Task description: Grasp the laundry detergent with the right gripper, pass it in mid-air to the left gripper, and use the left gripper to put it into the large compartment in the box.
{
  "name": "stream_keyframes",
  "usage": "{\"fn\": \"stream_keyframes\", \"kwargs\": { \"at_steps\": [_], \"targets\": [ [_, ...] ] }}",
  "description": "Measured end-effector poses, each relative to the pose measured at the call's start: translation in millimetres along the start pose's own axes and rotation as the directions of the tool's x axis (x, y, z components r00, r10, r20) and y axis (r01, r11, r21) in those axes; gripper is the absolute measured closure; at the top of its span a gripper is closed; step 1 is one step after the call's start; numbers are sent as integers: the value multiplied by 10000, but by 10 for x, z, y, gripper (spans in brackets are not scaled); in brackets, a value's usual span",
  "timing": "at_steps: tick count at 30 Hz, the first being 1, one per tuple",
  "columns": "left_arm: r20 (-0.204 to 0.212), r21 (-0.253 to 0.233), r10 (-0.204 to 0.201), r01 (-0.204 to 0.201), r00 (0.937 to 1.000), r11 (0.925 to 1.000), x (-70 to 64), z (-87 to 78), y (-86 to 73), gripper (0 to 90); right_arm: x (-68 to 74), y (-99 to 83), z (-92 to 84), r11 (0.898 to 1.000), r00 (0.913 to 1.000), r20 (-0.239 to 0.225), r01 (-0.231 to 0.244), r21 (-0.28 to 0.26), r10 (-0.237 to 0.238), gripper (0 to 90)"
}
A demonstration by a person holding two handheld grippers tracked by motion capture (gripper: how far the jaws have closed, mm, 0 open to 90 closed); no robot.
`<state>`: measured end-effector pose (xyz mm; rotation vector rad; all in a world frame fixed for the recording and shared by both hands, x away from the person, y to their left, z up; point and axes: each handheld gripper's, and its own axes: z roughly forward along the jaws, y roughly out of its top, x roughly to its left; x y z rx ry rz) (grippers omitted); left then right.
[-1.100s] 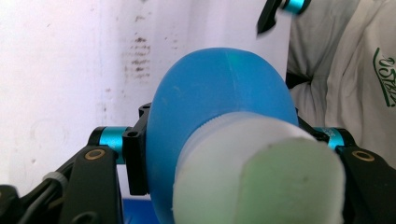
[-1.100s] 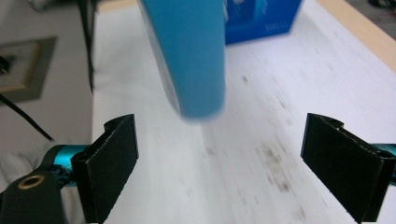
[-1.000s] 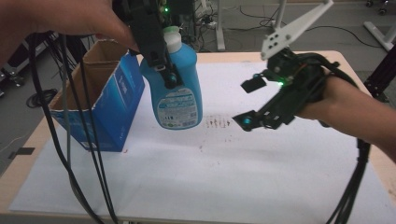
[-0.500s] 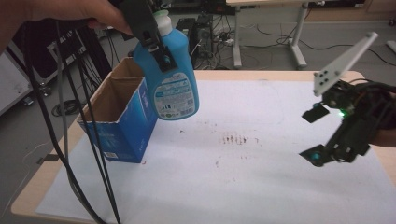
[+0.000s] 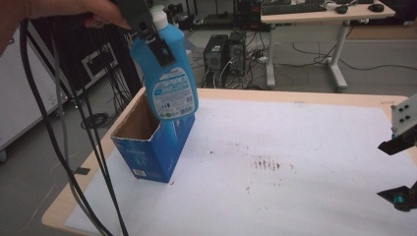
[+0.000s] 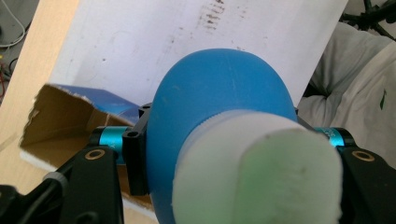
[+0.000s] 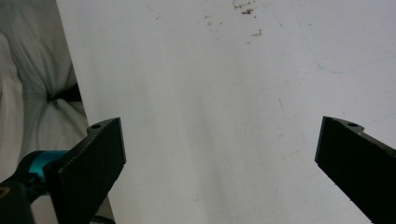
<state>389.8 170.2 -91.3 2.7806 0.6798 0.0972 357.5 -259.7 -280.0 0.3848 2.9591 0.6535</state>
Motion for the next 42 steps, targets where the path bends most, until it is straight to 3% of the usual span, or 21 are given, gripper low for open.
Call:
{"fn": "stream_keyframes", "kwargs": {
  "at_steps": [1, 10, 24, 33, 42],
  "targets": [
    [10, -84, -228, 228, 9997, 9997, 41, -31, -65, 381, -3, -17, -4, 10000, 10000, 52, 57, 17, -58, 11],
    [-283, -101, -1009, 1007, 9945, 9949, 223, -96, -308, 381, -21, -71, -8, 10000, 9995, 327, -53, 36, 52, 11],
    [-529, -314, -1795, 1780, 9823, 9835, 378, -143, -568, 381, -34, -57, 35, 10000, 9994, 331, -63, 69, 61, 11],
    [-670, -99, -2054, 2052, 9764, 9787, 475, 53, -702, 381, -31, -65, 66, 9999, 9994, 332, -105, 70, 102, 11],
    [-505, 202, -2029, 2041, 9779, 9787, 538, 353, -798, 380, -34, -99, 93, 9996, 9992, 308, -243, 122, 239, 11]
  ]
}}
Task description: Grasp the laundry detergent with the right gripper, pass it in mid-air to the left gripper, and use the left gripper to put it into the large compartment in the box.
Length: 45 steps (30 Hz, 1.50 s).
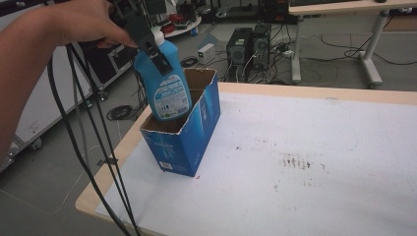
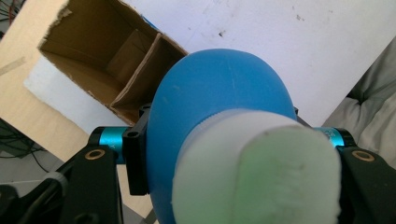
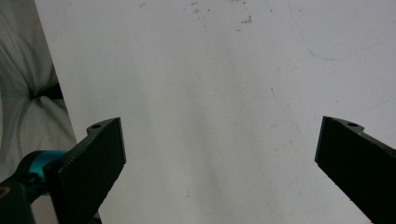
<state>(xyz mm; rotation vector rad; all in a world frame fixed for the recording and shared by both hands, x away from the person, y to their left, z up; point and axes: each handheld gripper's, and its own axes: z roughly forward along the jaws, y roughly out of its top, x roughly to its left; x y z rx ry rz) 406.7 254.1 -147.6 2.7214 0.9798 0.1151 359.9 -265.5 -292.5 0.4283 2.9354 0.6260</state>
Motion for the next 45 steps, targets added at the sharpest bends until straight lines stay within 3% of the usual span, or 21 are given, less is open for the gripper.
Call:
{"fn": "stream_keyframes", "kwargs": {
  "at_steps": [13, 31, 38, 45],
  "targets": [
    [172, 140, -174, 171, 9997, 9998, 89, 459, -149, 380, -22, -51, 59, 10000, 9999, -116, -99, 7, 99, 11],
    [284, 799, -8, -15, 9996, 9968, 107, 1036, -235, 380, -13, -89, 129, 9998, 9996, -193, -203, 90, 205, 11],
    [195, 929, -187, 168, 9996, 9955, 117, 1207, -289, 380, -12, -88, 135, 9997, 9997, -158, -205, 121, 207, 11],
    [274, 1191, -139, 105, 9995, 9928, 114, 1334, -301, 380, -2, -95, 164, 9995, 9995, -181, -272, 184, 276, 11]
  ]
}}
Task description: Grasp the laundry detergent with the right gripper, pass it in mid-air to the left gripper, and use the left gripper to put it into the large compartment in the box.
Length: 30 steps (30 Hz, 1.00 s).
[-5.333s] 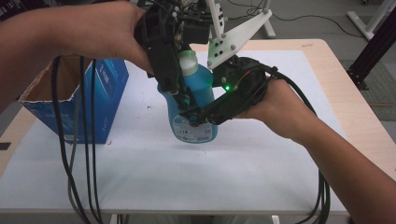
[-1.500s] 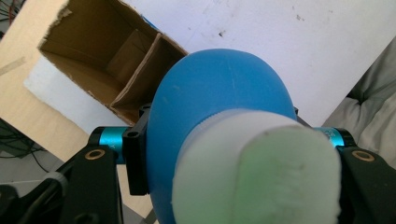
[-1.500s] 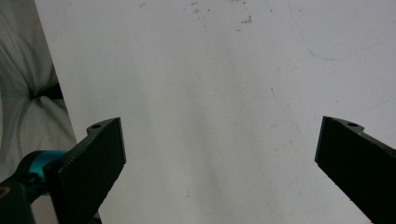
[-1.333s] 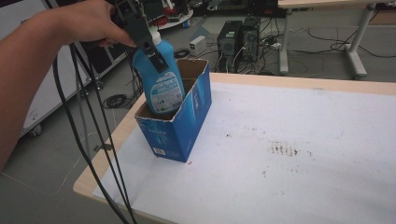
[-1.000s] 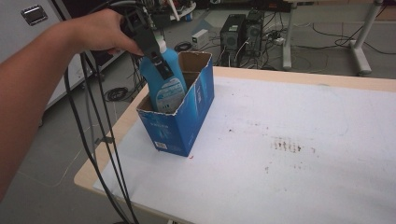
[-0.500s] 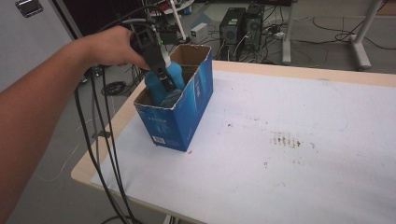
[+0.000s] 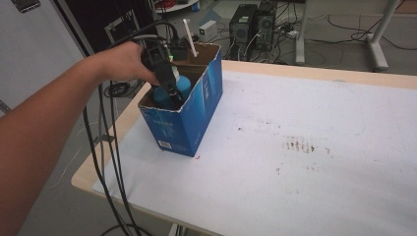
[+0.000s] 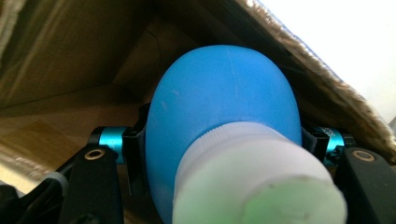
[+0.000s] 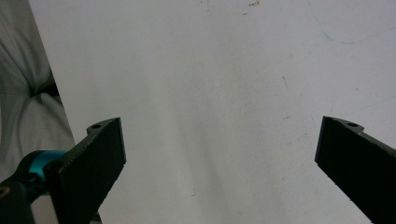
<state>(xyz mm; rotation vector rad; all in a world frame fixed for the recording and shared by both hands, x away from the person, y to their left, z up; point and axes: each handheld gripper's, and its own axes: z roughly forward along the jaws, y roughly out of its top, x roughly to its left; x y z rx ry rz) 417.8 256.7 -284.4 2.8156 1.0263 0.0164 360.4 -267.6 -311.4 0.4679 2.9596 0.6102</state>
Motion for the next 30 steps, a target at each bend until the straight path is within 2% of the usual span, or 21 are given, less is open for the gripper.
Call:
{"fn": "stream_keyframes", "kwargs": {
  "at_steps": [13, 21, 26, 30],
  "targets": [
    [61, -149, -209, 209, 9998, 9997, 38, 22, -1, 377, 8, 6, 26, 10000, 10000, -32, 74, 28, -74, 11],
    [-38, -640, -483, 480, 9988, 9968, 83, -30, -47, 333, 20, -7, 21, 10000, 10000, 4, 40, 34, -40, 11],
    [16, -1262, -725, 721, 9974, 9894, 90, -116, -97, 306, 28, 2, 29, 10000, 10000, -5, 79, 21, -79, 11],
    [-14, -1532, -800, 788, 9968, 9850, 91, -204, -128, 277, 36, 17, 27, 10000, 10000, -30, 70, 0, -70, 11]
  ]
}}
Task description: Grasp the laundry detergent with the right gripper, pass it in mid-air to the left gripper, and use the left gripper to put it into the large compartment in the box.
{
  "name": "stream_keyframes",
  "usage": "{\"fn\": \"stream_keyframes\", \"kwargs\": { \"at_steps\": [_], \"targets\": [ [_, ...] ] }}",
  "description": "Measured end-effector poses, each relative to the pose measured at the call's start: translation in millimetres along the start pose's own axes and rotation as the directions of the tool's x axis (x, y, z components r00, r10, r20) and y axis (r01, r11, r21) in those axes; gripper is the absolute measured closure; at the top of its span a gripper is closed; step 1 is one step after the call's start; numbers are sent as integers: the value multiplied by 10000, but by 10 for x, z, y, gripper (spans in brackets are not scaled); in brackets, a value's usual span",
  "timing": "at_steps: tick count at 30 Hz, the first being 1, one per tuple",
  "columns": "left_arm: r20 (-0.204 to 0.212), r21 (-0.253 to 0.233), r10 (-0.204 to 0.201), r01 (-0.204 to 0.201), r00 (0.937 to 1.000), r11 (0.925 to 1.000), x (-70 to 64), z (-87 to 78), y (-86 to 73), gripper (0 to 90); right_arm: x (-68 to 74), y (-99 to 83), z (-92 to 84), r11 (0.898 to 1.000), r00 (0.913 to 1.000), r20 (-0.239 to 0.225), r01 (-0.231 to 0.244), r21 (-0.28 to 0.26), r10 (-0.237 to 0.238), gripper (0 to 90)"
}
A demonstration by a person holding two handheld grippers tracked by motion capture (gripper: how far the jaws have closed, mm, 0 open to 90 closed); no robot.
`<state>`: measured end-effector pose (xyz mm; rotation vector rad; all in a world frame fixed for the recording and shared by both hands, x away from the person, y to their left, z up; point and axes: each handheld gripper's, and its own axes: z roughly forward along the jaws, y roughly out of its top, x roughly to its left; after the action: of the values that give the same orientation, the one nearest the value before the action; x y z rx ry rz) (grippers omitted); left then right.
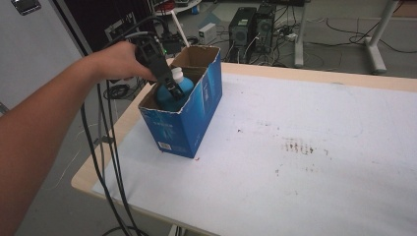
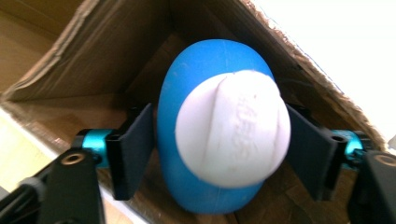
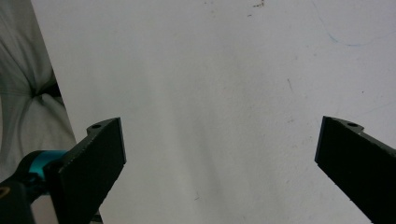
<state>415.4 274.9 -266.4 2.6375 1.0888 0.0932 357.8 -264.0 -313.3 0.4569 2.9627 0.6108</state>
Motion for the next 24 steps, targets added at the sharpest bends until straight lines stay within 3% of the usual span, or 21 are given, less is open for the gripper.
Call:
{"fn": "stream_keyframes", "kwargs": {
  "at_steps": [11, 15, 20, 24],
  "targets": [
    [-103, -839, 153, -162, 9998, 9963, -43, -284, 10, 204, 17, -6, -23, 10000, 10000, 46, -20, -86, 21, 11],
    [-308, -1145, 288, -321, 9991, 9929, -125, -416, 67, 204, 27, -7, -35, 9999, 10000, 63, -9, -119, 10, 11],
    [-392, -1393, 978, -1024, 9944, 9849, -296, -599, 221, 204, 28, -9, -38, 9999, 10000, 72, -58, -114, 59, 11],
    [-540, -1595, 1195, -1267, 9914, 9790, -380, -701, 360, 204, 28, -1, -42, 9998, 10000, 57, -62, -165, 63, 11]
  ]
}}
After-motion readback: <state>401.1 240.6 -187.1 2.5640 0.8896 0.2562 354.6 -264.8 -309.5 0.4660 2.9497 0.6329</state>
